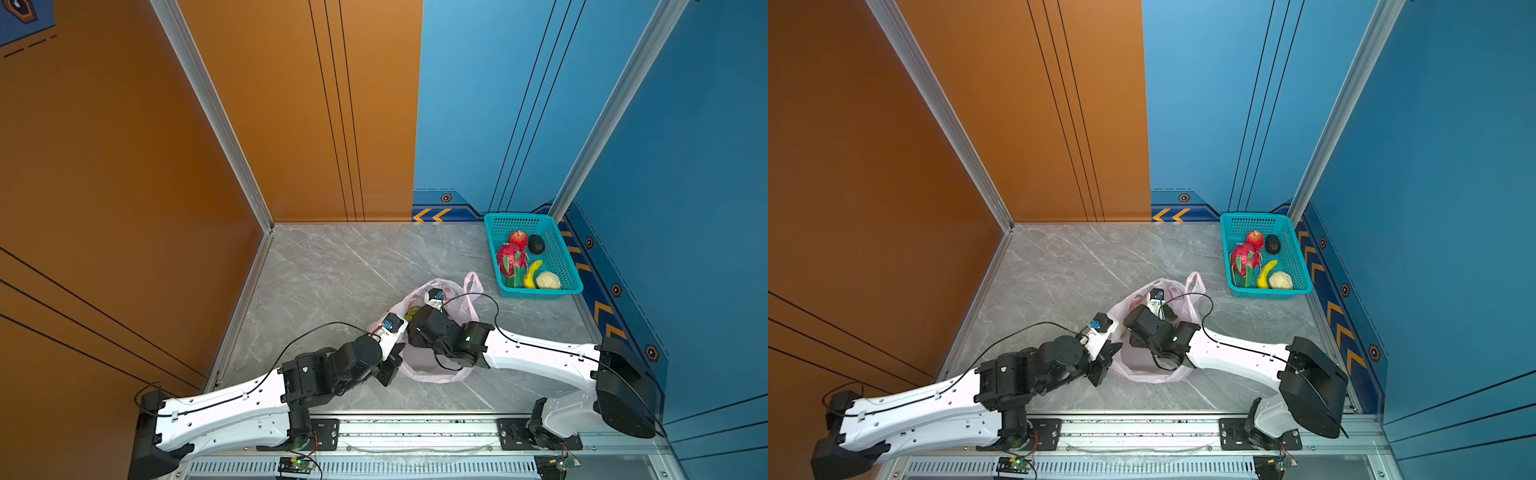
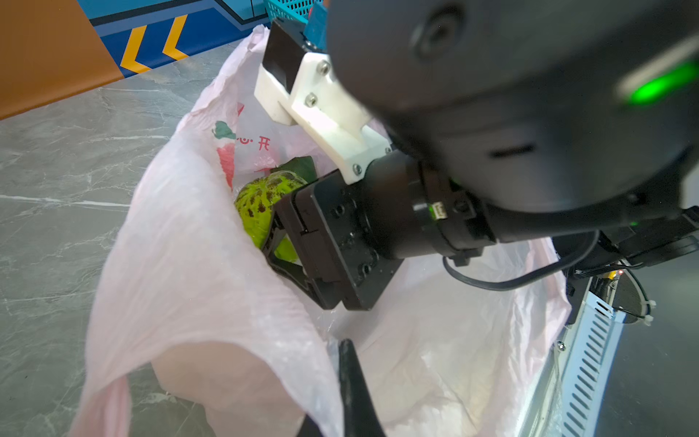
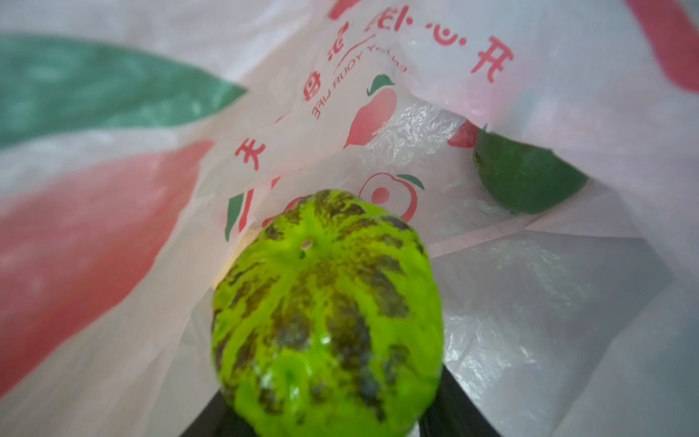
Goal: Untie the knot of the plastic bag and take out the fruit
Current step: 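Lift the custard apple out and carry it to the turquoise basket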
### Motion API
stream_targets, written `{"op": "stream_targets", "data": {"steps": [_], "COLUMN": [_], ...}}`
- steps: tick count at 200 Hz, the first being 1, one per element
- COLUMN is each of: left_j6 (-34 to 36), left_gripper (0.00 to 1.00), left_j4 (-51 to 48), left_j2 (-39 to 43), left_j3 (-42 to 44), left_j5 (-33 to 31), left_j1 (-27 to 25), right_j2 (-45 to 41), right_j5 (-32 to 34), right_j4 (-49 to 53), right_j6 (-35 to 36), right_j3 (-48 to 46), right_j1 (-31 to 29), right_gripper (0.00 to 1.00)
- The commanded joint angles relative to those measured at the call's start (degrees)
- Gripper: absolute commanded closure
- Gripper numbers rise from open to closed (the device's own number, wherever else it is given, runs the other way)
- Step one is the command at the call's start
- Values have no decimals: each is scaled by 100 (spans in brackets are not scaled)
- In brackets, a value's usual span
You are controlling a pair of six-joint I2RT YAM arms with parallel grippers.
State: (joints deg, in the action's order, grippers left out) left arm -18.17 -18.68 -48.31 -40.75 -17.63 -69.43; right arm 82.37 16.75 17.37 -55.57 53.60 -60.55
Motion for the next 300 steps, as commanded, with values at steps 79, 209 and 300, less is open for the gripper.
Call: {"op": "stream_targets", "data": {"steps": [79, 209, 300], "left_j6": [60, 51, 25], "left_gripper": [100, 100, 100], "left_j4": [21, 36, 48], "left_j2": [104, -68, -153], "left_j3": [-29, -98, -110], "left_j5": [-117, -109, -61], "left_j1": [-22, -84, -97], "right_j2": [-1182, -2178, -1331], "right_j5": [307, -1133, -2645], "right_j4": [1795, 2484, 1437], "right_j6": [-83, 1351, 2242], "right_j3": [904, 2094, 1337], "right_j1": [-505, 3057, 6818], "right_gripper": [56, 56, 55]}}
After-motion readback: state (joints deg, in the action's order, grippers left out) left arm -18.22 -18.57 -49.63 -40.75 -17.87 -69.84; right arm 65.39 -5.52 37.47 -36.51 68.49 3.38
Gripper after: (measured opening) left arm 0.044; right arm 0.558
